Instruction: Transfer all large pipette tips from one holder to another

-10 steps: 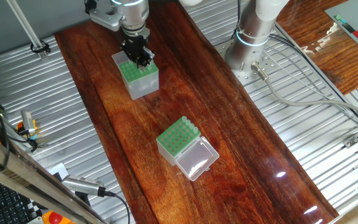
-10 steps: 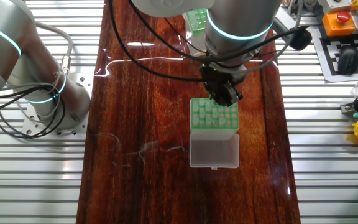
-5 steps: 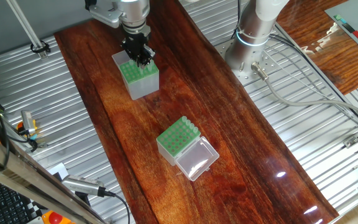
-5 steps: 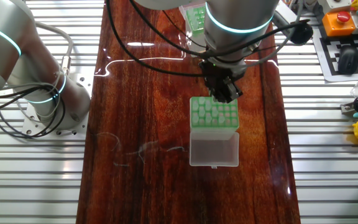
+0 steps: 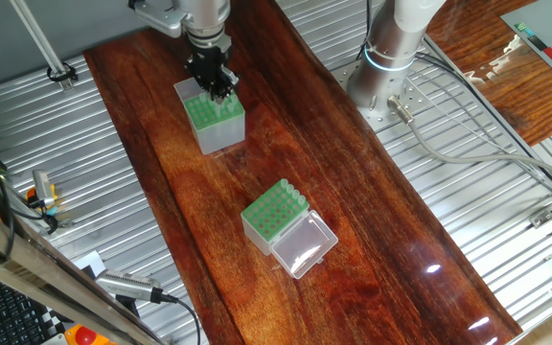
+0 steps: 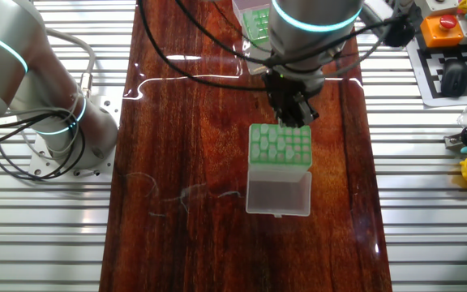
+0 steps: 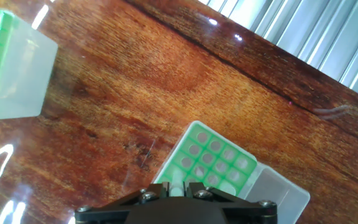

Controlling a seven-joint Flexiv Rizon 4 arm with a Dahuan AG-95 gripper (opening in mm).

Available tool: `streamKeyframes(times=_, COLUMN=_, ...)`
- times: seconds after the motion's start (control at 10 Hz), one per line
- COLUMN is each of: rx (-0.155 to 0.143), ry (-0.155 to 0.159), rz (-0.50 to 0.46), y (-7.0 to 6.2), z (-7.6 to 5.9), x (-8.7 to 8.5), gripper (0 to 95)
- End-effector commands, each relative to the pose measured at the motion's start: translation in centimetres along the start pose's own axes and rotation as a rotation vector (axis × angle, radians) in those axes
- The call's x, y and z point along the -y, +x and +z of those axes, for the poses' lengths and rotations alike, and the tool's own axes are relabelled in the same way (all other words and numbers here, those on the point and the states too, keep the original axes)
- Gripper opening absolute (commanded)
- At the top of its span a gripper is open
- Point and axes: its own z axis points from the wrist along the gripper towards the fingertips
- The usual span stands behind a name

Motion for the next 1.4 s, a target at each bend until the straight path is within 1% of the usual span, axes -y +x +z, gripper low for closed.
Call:
streamKeyframes(times=0.1, rx=0.001, ry=0.0, rz=-0.002, y=0.0, z=-0.1, x=0.1, gripper=0.0)
streamKeyframes(times=0.4, rx=0.022, ry=0.014, rz=-0.014, y=0.0, z=-0.1, x=0.1, gripper=0.0)
streamKeyframes(times=0.6, rx=0.02, ry=0.019, rz=-0.03, y=0.0, z=-0.1, x=0.1, gripper=0.0)
streamKeyframes(times=0.9, rx=0.035, ry=0.02, rz=-0.026, y=0.0, z=-0.1, x=0.1, gripper=0.0)
streamKeyframes(times=1.1, rx=0.037, ry=0.019, rz=-0.025, y=0.0, z=-0.1, x=0.1, gripper=0.0)
streamKeyframes(times=1.2, rx=0.037, ry=0.02, rz=-0.023, y=0.0, z=-0.6, x=0.0, gripper=0.0)
streamKeyframes(times=1.3, rx=0.036, ry=0.019, rz=-0.02, y=0.1, z=-1.7, x=-0.2, gripper=0.0)
streamKeyframes(times=1.4, rx=0.036, ry=0.017, rz=-0.014, y=0.2, z=-3.2, x=-0.6, gripper=0.0)
